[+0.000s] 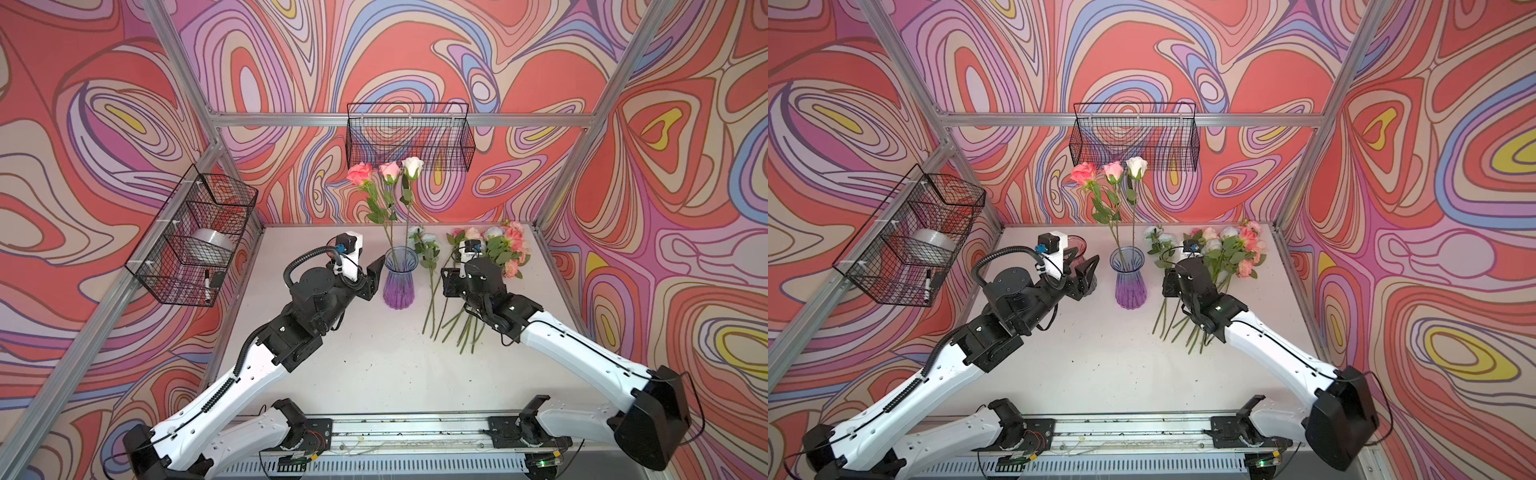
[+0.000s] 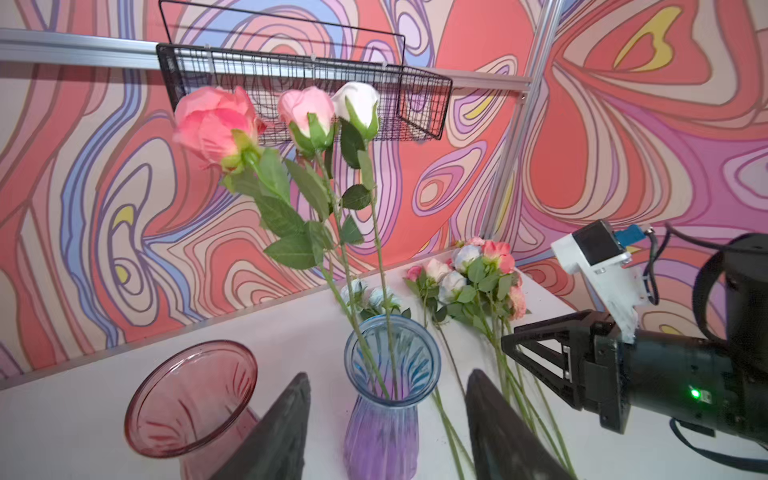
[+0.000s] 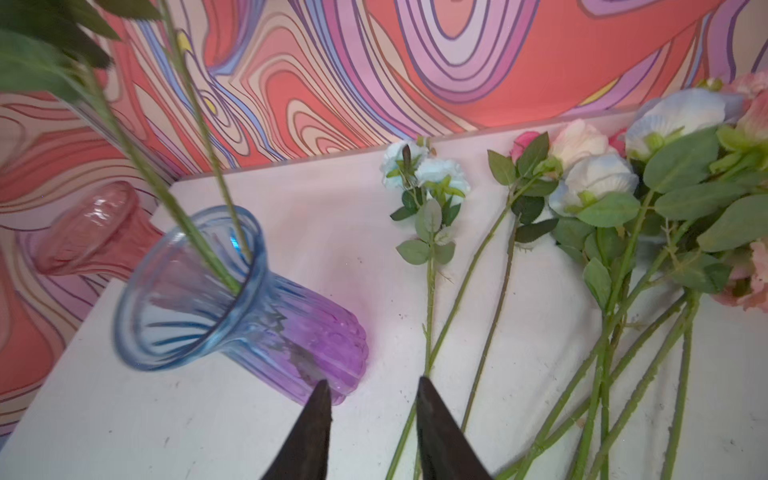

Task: Arrange the flowers into the vase
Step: 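Open and withdraw the left gripper while the right gripper lowers to the rose pile, then close the right gripper on a pale blue rose stem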

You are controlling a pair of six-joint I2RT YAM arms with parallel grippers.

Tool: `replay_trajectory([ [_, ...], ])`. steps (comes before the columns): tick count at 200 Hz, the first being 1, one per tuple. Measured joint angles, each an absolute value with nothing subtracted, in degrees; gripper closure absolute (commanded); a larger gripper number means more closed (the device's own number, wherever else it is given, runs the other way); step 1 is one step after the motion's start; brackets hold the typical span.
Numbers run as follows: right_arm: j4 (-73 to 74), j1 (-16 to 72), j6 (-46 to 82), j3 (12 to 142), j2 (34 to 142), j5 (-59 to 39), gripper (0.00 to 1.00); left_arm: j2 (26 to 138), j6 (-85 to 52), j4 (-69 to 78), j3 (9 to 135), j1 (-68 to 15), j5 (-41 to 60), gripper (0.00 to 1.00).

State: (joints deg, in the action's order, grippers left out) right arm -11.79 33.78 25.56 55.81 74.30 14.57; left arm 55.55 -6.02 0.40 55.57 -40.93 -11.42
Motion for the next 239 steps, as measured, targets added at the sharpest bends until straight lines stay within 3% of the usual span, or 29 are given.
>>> replay_trajectory([
  [47, -16.3, 24.4, 24.1, 68.9, 96.6, 4.3, 0.62, 56.5, -6.7, -3.4, 55.0, -40.9, -16.8, 0.33],
  [80, -18.9, 22.7, 21.6, 77.2, 109.1, -0.5, 0.54, 55.3, -7.9, -3.7, 55.0, -40.9, -17.7, 0.32],
  [124, -23.9, 22.7, 20.9, 87.0, 119.9, -0.8, 0.56, 55.7, -11.9, -3.3, 53.8, -40.9, -17.4, 0.32],
  [150, -25.5, 22.6, 21.7, 90.1, 123.7, -0.2, 0.64, 56.8, -13.5, -4.2, 53.8, -40.9, -17.1, 0.32],
  [195, -26.4, 22.6, 22.2, 91.8, 125.5, 0.8, 0.88, 56.6, -15.3, -4.1, 53.8, -40.9, -16.3, 0.31],
  [239, -25.0, 22.6, 22.9, 90.1, 124.7, 1.4, 0.98, 56.8, -16.2, -4.1, 53.8, -40.9, -15.8, 0.31],
])
